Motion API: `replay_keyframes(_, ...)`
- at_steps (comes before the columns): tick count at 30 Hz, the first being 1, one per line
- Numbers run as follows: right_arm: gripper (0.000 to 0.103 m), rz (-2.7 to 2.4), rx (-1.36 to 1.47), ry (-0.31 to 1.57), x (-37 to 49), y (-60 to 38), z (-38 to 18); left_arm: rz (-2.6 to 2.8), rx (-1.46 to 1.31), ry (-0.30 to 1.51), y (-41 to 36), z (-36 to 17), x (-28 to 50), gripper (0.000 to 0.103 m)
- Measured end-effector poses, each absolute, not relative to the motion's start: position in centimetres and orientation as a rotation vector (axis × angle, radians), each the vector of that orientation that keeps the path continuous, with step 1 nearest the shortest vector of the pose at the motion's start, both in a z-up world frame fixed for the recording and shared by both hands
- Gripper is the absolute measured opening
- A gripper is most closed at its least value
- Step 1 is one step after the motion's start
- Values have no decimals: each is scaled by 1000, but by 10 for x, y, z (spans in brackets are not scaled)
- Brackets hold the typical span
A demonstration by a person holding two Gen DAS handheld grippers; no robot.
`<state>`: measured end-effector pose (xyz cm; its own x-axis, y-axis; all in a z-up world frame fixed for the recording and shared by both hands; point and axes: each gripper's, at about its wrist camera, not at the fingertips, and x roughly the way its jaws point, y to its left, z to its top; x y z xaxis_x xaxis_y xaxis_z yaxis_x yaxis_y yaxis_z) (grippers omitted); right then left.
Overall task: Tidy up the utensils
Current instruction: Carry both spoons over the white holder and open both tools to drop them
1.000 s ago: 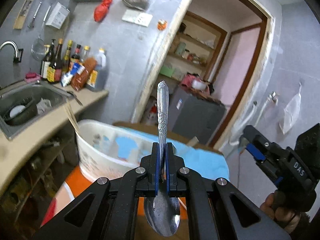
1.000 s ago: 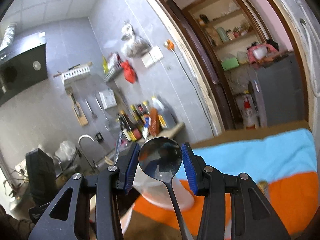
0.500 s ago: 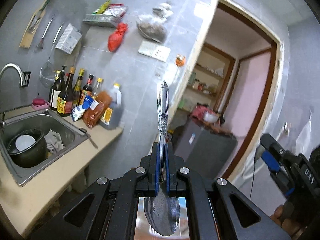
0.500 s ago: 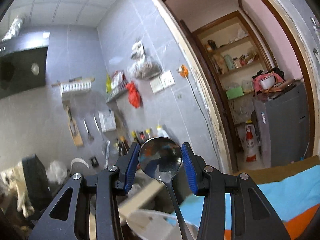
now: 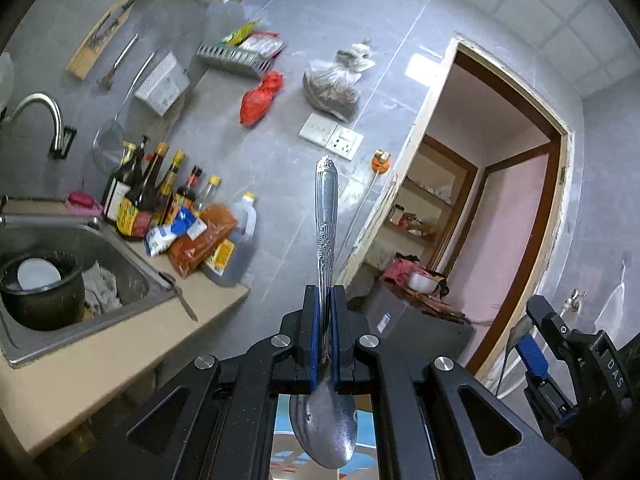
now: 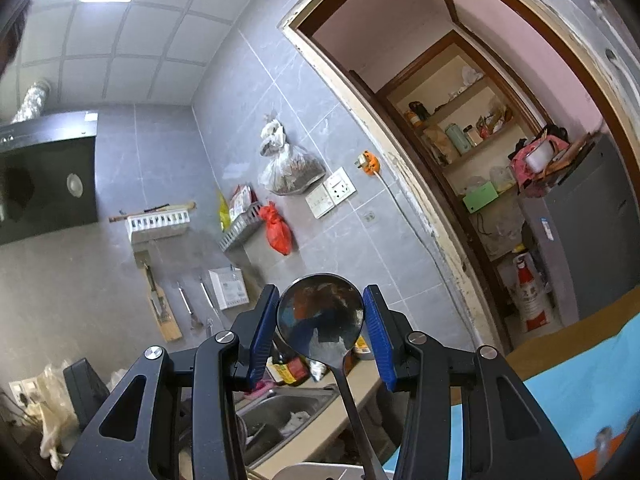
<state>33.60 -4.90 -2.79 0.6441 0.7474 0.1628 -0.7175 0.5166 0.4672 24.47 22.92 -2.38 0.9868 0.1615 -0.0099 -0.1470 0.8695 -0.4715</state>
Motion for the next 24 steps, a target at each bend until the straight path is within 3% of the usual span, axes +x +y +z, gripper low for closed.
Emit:
replay_keyframes(6,41,891,531,62,338,-46,-41,171,-404,-98,210,-31,246,2)
replay_keyframes(24,41,860,419,34,332,-32,-61,140,-388,-16,203,-58,256,1)
